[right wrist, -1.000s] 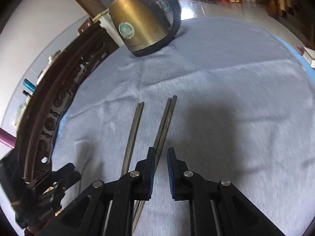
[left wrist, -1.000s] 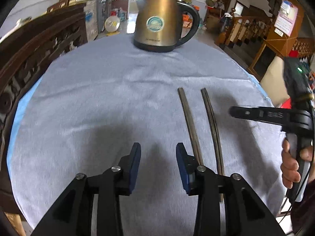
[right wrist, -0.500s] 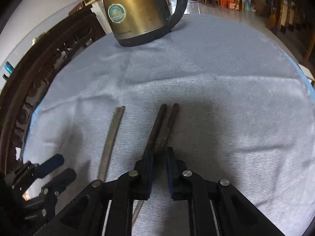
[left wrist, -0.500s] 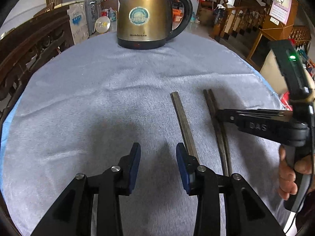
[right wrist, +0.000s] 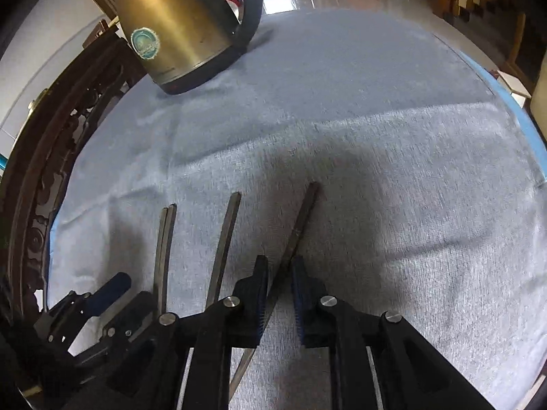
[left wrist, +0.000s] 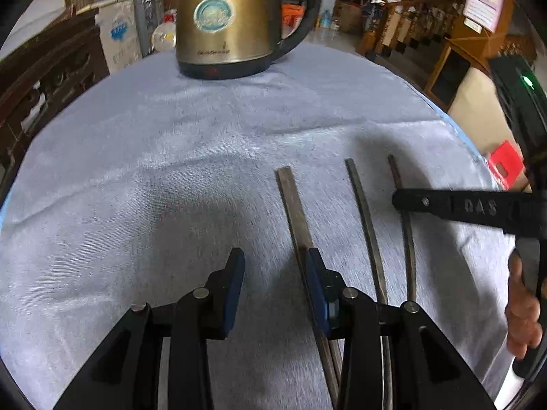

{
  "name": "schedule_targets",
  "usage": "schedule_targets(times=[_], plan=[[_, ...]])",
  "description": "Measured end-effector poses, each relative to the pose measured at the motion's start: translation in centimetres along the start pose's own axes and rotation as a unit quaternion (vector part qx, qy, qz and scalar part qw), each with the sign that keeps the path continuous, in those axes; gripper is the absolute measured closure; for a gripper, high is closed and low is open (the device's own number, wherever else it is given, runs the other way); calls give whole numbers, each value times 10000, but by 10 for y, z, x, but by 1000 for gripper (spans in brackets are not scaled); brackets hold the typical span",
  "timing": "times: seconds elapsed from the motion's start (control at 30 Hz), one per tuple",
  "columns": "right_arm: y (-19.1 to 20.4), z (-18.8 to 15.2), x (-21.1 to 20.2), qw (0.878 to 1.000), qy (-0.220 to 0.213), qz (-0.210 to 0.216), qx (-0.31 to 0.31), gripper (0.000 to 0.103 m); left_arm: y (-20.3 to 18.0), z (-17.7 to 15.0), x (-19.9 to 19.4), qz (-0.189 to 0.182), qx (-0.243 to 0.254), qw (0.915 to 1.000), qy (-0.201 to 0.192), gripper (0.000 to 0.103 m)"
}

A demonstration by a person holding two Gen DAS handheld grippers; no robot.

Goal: Organize utensils
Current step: 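Grasp a chopstick with the left gripper while the right gripper grasps another chopstick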

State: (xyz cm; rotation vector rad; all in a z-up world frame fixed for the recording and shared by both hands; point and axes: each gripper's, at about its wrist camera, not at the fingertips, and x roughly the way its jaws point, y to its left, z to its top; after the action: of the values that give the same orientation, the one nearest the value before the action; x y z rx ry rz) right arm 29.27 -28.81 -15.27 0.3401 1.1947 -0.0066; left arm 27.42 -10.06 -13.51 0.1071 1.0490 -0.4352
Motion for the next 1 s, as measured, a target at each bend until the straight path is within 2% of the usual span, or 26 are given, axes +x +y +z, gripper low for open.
schedule_targets(times=[0.2, 0.47, 0.63, 0.83, 1.0], plan=[[-4, 4, 3, 9998, 54, 170, 51, 86, 8, 16, 9, -135, -299, 9995, 27, 65], [-5, 2, 1, 9997, -15, 214, -108, 86, -6, 18, 15, -9, 36, 9999, -125, 65], [-6, 3, 1, 9996, -26, 273, -117, 86, 1, 15, 13, 24, 134, 9999, -100, 65], [-7, 3, 1, 9995, -39, 286, -121, 86, 19, 6, 4, -412, -16, 9991, -54, 65], [-6, 2, 0, 9995, -58, 276, -131, 86, 19, 3, 2, -384, 3, 9992, -83, 65]])
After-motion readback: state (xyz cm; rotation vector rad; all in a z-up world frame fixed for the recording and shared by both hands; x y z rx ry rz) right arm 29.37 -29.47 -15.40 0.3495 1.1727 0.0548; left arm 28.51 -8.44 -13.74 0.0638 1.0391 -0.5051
